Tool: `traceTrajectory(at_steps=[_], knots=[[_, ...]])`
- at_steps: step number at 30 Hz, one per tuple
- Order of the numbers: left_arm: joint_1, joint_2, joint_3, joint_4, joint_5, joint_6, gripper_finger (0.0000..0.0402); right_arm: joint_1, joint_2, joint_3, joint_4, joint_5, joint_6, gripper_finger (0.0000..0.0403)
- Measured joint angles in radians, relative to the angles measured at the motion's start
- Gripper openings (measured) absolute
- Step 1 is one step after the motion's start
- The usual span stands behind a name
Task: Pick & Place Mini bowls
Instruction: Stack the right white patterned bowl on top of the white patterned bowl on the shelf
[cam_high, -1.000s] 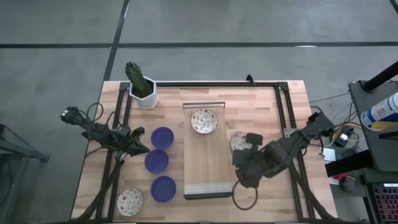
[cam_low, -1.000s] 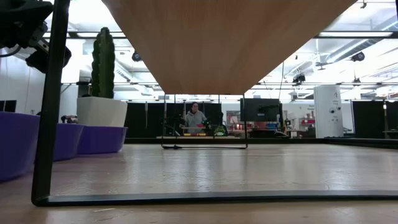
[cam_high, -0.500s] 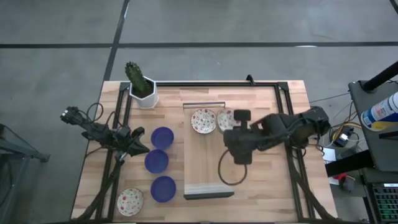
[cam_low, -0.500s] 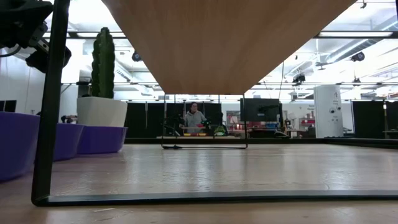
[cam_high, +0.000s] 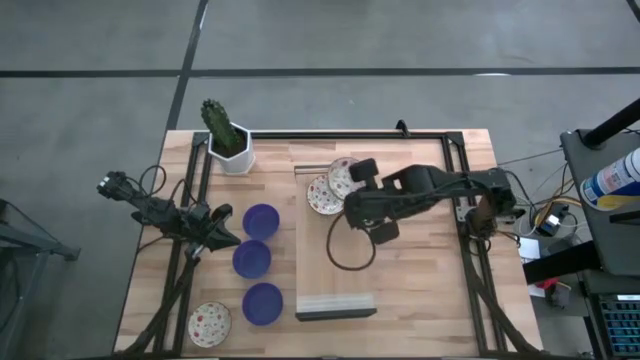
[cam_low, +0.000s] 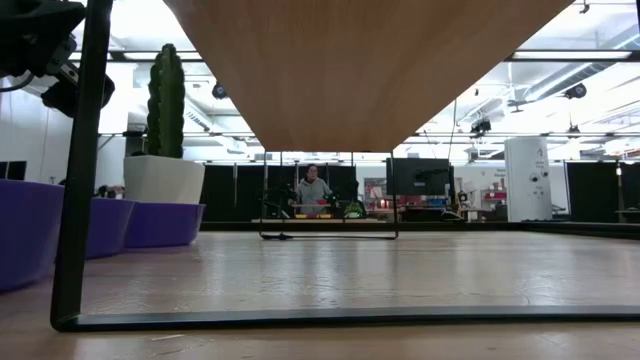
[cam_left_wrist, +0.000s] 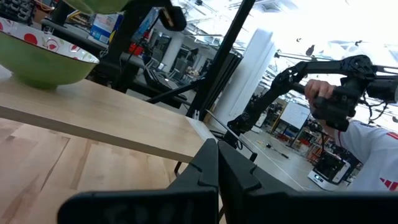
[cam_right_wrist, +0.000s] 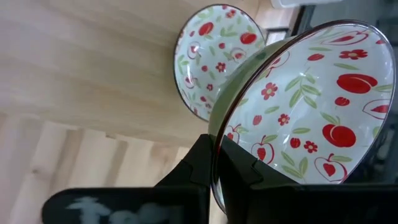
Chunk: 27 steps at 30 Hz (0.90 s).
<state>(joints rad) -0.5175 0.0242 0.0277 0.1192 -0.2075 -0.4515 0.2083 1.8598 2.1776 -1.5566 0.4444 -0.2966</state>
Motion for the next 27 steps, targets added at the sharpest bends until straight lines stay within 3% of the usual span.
traceTrajectory(at_steps=[11, 17, 27], knots=[[0.000, 0.000, 0.000, -0.003, 0.000, -0.002, 0.0000, -0.051, 0.095, 0.068, 0.013, -0.030, -0.205, 0.0013], [0.000, 0.000, 0.000, -0.002, 0.000, -0.022, 0.0000, -0.079, 0.160, 0.108, 0.004, -0.111, -0.247, 0.0013], [0.000, 0.000, 0.000, -0.003, 0.000, -0.022, 0.0000, -0.095, 0.189, 0.132, -0.015, -0.115, -0.294, 0.0013]])
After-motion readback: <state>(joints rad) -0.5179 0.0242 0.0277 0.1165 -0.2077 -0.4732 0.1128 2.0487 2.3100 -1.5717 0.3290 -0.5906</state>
